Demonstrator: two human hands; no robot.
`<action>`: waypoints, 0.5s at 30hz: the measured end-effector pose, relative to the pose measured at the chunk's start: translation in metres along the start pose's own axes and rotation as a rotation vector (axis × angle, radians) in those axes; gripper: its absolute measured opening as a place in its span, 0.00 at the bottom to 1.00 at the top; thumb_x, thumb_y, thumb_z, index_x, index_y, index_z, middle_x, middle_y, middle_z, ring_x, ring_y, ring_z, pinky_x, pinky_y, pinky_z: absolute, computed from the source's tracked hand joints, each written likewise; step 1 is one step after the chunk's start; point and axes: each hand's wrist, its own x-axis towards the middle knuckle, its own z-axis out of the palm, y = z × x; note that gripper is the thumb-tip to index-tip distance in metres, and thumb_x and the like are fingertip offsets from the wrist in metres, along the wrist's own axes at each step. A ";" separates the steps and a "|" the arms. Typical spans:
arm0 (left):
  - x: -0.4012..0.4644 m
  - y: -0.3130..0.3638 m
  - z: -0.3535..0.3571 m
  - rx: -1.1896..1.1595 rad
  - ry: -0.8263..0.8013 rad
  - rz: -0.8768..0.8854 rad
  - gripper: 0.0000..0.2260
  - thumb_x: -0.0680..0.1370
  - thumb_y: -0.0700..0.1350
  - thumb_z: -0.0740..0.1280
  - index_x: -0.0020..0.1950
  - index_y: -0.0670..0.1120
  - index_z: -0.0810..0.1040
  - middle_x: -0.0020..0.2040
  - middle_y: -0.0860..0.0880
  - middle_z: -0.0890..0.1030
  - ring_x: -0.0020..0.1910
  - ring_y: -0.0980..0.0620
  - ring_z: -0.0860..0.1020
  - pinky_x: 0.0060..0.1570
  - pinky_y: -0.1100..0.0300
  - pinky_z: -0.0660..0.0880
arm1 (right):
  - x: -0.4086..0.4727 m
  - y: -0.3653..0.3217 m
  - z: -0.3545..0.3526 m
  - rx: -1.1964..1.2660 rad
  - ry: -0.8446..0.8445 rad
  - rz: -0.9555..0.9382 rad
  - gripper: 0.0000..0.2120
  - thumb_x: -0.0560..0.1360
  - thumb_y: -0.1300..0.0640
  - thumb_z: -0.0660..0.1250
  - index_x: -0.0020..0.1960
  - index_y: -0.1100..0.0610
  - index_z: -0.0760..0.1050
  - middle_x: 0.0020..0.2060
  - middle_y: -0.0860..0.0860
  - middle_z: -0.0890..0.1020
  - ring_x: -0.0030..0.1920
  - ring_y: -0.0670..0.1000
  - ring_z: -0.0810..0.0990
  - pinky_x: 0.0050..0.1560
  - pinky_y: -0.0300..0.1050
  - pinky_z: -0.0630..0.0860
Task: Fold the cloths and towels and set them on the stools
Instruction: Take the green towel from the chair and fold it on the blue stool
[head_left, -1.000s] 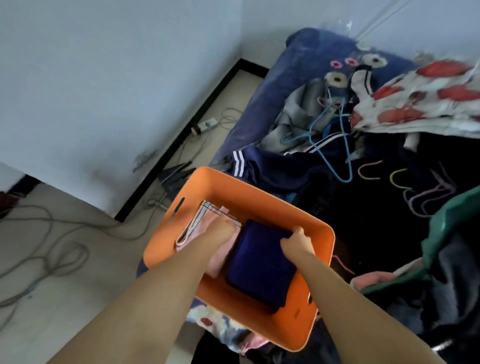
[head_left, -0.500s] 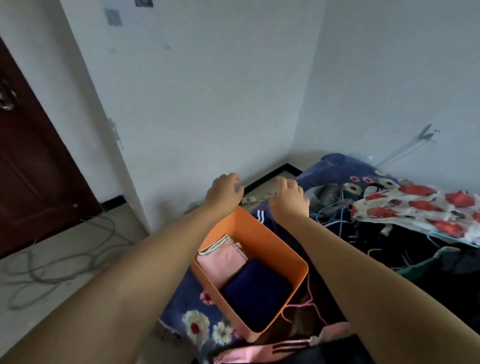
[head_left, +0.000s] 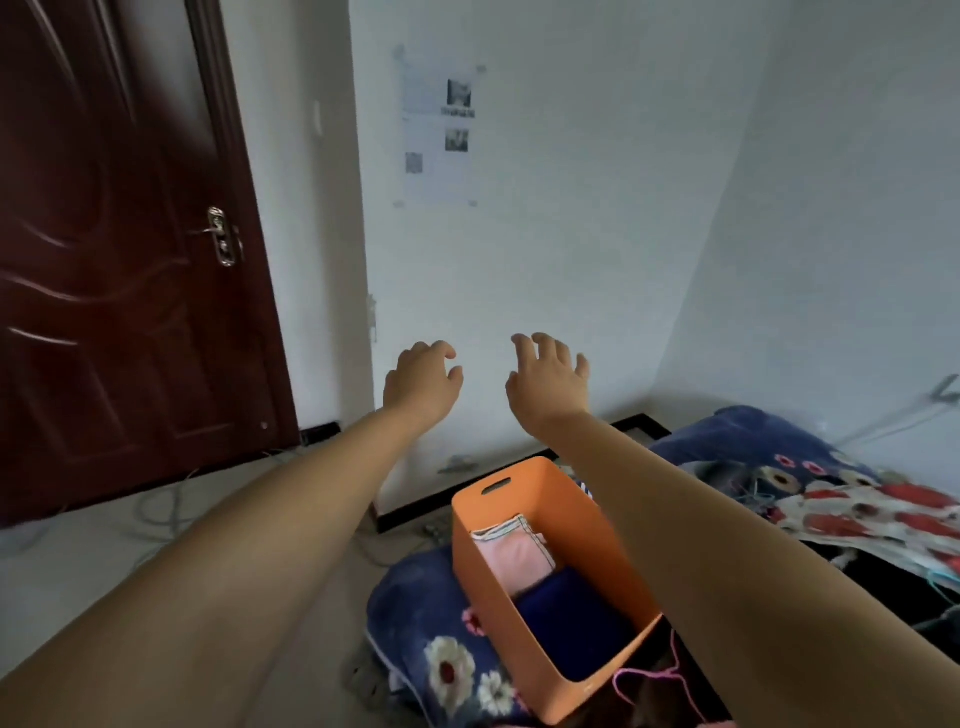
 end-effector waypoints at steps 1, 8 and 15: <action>-0.001 -0.015 -0.015 0.003 0.016 -0.020 0.15 0.80 0.48 0.58 0.65 0.46 0.71 0.64 0.45 0.73 0.63 0.45 0.71 0.62 0.50 0.70 | 0.005 -0.019 0.000 0.005 0.006 -0.022 0.23 0.80 0.54 0.53 0.74 0.52 0.54 0.74 0.54 0.60 0.74 0.55 0.57 0.73 0.59 0.52; -0.022 -0.150 -0.146 0.150 0.172 -0.190 0.14 0.79 0.48 0.59 0.64 0.48 0.73 0.62 0.46 0.74 0.63 0.45 0.71 0.60 0.50 0.71 | 0.026 -0.198 0.012 0.137 -0.022 -0.211 0.24 0.79 0.55 0.53 0.74 0.53 0.54 0.74 0.56 0.60 0.74 0.57 0.58 0.74 0.61 0.52; -0.091 -0.276 -0.263 0.259 0.336 -0.420 0.14 0.79 0.49 0.60 0.63 0.48 0.73 0.61 0.45 0.75 0.61 0.45 0.73 0.59 0.47 0.72 | 0.000 -0.376 0.025 0.246 -0.048 -0.554 0.24 0.78 0.54 0.54 0.74 0.52 0.56 0.73 0.54 0.62 0.73 0.56 0.59 0.73 0.63 0.53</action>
